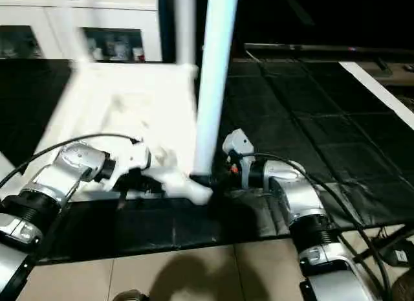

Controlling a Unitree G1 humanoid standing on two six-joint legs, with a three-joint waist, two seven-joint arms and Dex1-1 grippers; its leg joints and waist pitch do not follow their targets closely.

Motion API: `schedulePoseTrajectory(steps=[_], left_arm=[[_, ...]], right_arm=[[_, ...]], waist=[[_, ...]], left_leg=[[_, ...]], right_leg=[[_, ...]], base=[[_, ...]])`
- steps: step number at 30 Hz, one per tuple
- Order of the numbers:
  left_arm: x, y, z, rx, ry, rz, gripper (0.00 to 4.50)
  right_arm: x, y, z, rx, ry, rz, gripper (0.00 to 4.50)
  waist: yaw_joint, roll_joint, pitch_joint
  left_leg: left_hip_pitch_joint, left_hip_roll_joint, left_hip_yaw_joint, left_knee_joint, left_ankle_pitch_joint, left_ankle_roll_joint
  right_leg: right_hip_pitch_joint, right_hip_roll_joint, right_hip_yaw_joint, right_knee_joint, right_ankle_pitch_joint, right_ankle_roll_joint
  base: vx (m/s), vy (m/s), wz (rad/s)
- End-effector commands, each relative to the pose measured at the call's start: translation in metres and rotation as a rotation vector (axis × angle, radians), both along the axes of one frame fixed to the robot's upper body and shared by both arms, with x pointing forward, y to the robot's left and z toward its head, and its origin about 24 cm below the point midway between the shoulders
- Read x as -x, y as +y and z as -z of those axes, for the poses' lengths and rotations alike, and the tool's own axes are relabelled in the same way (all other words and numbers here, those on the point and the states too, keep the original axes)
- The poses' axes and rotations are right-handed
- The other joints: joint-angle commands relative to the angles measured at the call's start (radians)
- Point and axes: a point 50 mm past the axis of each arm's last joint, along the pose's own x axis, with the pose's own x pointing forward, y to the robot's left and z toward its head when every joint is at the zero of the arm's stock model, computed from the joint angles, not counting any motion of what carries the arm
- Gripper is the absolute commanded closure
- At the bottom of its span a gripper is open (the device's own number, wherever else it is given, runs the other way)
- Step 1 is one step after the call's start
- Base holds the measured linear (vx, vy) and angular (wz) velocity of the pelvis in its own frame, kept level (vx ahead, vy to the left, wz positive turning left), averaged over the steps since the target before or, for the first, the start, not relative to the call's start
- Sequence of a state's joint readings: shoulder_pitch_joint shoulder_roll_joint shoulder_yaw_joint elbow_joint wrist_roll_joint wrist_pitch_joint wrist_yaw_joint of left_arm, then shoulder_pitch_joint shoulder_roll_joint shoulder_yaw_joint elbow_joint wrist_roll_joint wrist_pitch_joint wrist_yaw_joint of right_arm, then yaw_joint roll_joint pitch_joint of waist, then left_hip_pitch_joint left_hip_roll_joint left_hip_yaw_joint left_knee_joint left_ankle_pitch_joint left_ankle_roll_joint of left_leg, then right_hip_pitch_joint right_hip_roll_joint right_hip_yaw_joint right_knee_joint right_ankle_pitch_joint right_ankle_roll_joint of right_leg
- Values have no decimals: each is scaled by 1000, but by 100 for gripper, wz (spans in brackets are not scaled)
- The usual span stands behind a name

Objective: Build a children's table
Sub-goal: Rotate leg to tighten

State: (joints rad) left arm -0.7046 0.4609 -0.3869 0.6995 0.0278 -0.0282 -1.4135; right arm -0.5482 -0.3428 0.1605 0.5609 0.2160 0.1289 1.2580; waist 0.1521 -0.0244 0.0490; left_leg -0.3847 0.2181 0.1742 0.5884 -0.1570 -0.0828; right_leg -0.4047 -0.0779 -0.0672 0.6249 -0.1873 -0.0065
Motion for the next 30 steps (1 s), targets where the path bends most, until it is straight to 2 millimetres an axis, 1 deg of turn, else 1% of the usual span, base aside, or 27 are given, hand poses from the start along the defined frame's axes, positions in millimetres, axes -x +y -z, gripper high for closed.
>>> schedulePoseTrajectory(steps=[1, 2, 3, 6, 7, 8, 9, 10, 12, 13, 17, 18, 20, 23, 24, 27, 28, 29, 30], left_arm=[[5, -11, -5, 0, -5, 128, 450], [5, -11, -5, 0, -5, 128, 450], [6, -9, -5, -14, 5, 162, 450], [7, -7, -4, -28, 11, 181, 450], [7, -7, -4, -33, 10, 184, 450], [7, -7, -4, -33, 10, 185, 450], [7, -6, -4, -35, 9, 187, 450], [7, -6, -4, -35, 9, 187, 450], [7, -6, -4, -36, 7, 186, 450], [7, -6, -4, -36, 7, 186, 450], [6, -5, -4, -34, 7, 182, 450], [7, -5, -4, -32, 12, 182, 450], [7, -5, -4, -31, 15, 181, 450], [7, -4, -3, -30, 19, 181, 450], [7, -4, -4, -26, 22, 178, 450], [7, -4, -4, -19, 27, 174, 450], [7, -5, -5, -14, 31, 168, 450], [6, -5, -5, -7, 35, 155, 450], [5, -5, -5, -6, 39, 139, 450]], right_arm=[[0, -3, -8, -9, -6, -53, 39], [0, -3, -8, -9, -6, -53, 39], [2, -4, -8, 7, -3, -106, 39], [3, -4, -6, 25, 30, -151, 39], [3, -4, -5, 27, 48, -166, 64], [3, -4, -5, 28, 52, -169, 64], [3, -3, -5, 31, 68, -189, 72], [3, -3, -4, 34, 68, -193, 72], [5, -4, -2, 54, 70, -223, 77], [5, -4, -2, 54, 70, -223, 103], [6, -4, -2, 48, 83, -237, 115], [6, -4, -2, 42, 91, -243, 128], [6, -3, -2, 38, 95, -248, 148], [7, -3, -2, 32, 105, -259, 160], [8, -2, -1, 27, 111, -265, 182], [8, -1, -1, 18, 119, -269, 192], [9, -1, -1, 13, 124, -271, 210], [9, -1, 0, 12, 125, -271, 210], [10, 0, 0, 12, 125, -265, 226]], waist=[[-8, 3, -68], [-7, 6, -67], [-8, 0, -67], [-7, 3, -68], [-8, 3, -69], [-8, 3, -69], [-9, -3, -69], [-7, 0, -69], [-8, 0, -69], [-8, 0, -68], [-8, -2, -69], [-7, 1, -69], [-7, 0, -69], [-7, 0, -69], [-7, 0, -69], [-7, 0, -69], [-6, 0, -69], [-7, 0, -69], [-7, 0, -69]], left_leg=[[27, 21, 4, -70, -267, 5], [27, 21, 4, -70, -263, 6], [24, 20, 4, -70, -255, 6], [24, 20, 4, -68, -240, 10], [24, 20, 3, -68, -240, 11], [24, 20, 4, -68, -239, 11], [24, 20, 4, -68, -237, 13], [24, 21, 4, -67, -237, 13], [24, 21, 4, -68, -235, 12], [24, 21, 4, -68, -235, 11], [24, 21, 4, -67, -229, 14], [24, 21, 4, -67, -232, 13], [25, 21, 4, -67, -232, 13], [25, 21, 4, -67, -231, 14], [24, 20, 4, -67, -235, 14], [24, 21, 4, -67, -233, 14], [25, 21, 4, -67, -234, 14], [24, 21, 4, -67, -231, 13], [25, 21, 4, -67, -231, 12]], right_leg=[[48, -61, 41, -67, -134, -235], [47, -63, 42, -66, -140, -234], [48, -64, 41, -67, -146, -232], [47, -63, 41, -65, -140, -234], [47, -63, 41, -65, -139, -236], [48, -63, 41, -65, -138, -239], [48, -63, 40, -65, -140, -240], [47, -63, 40, -64, -142, -241], [46, -64, 40, -64, -143, -239], [46, -64, 40, -65, -145, -239], [47, -63, 40, -64, -145, -237], [46, -64, 40, -64, -148, -238], [46, -63, 40, -64, -143, -240], [47, -63, 40, -63, -136, -243], [46, -62, 40, -64, -143, -242], [47, -63, 40, -65, -144, -241], [46, -64, 40, -65, -147, -241], [47, -63, 40, -64, -144, -241], [46, -62, 40, -63, -143, -243]], base=[[0, 0, 0], [0, 0, 0], [0, 0, 0], [0, 0, 0], [0, 0, 0], [0, 0, 0], [0, 0, 0], [0, 0, 0], [0, 0, 0], [0, 0, 0], [0, 0, 0], [0, 0, 0], [0, 0, 0], [0, 0, 0], [0, 0, 0], [0, 0, 0], [0, 0, 0], [0, 0, 0], [0, 0, 0]])
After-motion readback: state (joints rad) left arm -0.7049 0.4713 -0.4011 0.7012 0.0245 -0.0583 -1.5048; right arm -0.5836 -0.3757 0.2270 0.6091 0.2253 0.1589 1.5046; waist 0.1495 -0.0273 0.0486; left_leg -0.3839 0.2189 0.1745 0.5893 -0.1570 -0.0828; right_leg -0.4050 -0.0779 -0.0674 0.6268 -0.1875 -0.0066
